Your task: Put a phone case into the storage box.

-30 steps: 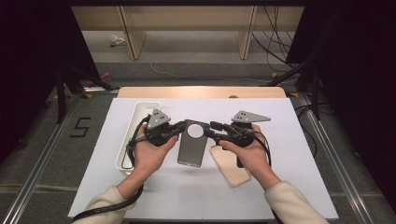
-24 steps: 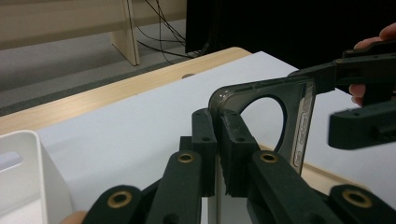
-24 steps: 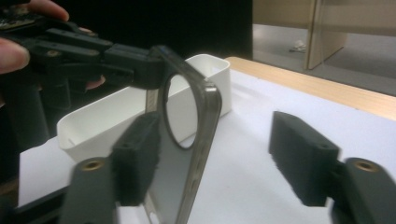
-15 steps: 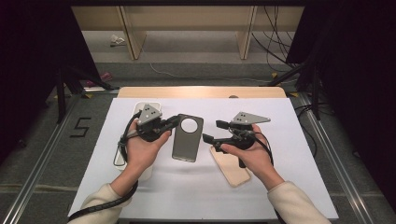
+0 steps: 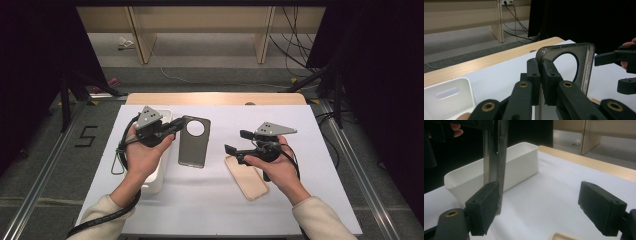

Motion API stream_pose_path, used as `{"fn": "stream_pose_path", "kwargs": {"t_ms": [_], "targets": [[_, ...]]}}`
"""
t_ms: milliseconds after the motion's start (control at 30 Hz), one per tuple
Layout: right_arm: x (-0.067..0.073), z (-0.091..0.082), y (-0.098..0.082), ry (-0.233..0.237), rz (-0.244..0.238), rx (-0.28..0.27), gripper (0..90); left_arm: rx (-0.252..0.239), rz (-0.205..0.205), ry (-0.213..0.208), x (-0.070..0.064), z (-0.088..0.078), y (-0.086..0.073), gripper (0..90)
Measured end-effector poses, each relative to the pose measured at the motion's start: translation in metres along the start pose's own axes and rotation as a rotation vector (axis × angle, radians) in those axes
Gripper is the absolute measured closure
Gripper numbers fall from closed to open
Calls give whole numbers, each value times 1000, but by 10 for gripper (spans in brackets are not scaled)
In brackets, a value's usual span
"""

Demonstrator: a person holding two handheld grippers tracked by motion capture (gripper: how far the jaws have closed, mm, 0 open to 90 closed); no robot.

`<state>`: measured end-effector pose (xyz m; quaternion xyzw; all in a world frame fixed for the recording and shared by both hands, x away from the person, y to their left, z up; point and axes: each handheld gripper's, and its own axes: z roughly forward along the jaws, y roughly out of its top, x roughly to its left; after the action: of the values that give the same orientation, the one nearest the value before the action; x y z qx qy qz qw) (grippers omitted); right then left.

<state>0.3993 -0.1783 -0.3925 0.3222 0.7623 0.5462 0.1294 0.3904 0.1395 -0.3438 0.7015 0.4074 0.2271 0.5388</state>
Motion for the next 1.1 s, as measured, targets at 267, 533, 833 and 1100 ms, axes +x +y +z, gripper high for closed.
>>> {"fn": "stream_pose_path", "kwargs": {"t_ms": [267,533,833,1100], "targets": [[-4,-4,-2,-13,1,-1,180,-19,0,4,7,-7,6,851],[-6,-8,-6,-28,6,3,178,-37,-5,24,14,-13,11,851],[-10,-12,-10,-45,9,10,176,-47,3,43,21,-19,16,852],[-12,-16,-15,-56,10,22,176,-55,0,34,30,-23,19,852]]}}
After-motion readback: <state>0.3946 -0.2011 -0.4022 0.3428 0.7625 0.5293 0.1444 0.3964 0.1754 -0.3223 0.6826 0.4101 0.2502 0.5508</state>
